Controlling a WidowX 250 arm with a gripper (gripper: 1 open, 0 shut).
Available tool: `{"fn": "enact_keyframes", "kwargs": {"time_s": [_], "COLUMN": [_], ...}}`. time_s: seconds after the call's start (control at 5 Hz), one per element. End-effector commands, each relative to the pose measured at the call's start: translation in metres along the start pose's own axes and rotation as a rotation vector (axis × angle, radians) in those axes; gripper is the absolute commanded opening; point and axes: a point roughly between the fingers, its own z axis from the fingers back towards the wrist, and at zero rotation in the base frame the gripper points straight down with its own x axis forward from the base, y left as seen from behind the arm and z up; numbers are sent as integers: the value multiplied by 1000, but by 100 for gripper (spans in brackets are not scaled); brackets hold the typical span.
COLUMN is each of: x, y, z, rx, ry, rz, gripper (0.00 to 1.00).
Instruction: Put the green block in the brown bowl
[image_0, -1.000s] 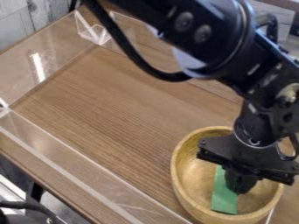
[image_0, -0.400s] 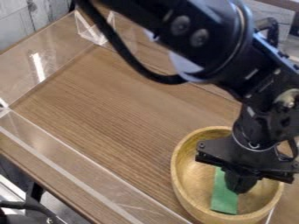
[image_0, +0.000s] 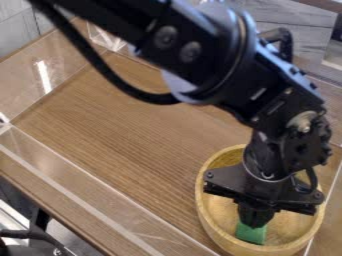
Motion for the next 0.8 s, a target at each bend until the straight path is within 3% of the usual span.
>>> {"fn": "enact_keyframes", "kwargs": {"time_s": [0.0,0.6], "x": [1,1], "y": [1,5], "z": [6,2], "rx": [-15,-18], "ry": [-10,5], "rz": [-19,-51], "gripper": [0,0]}}
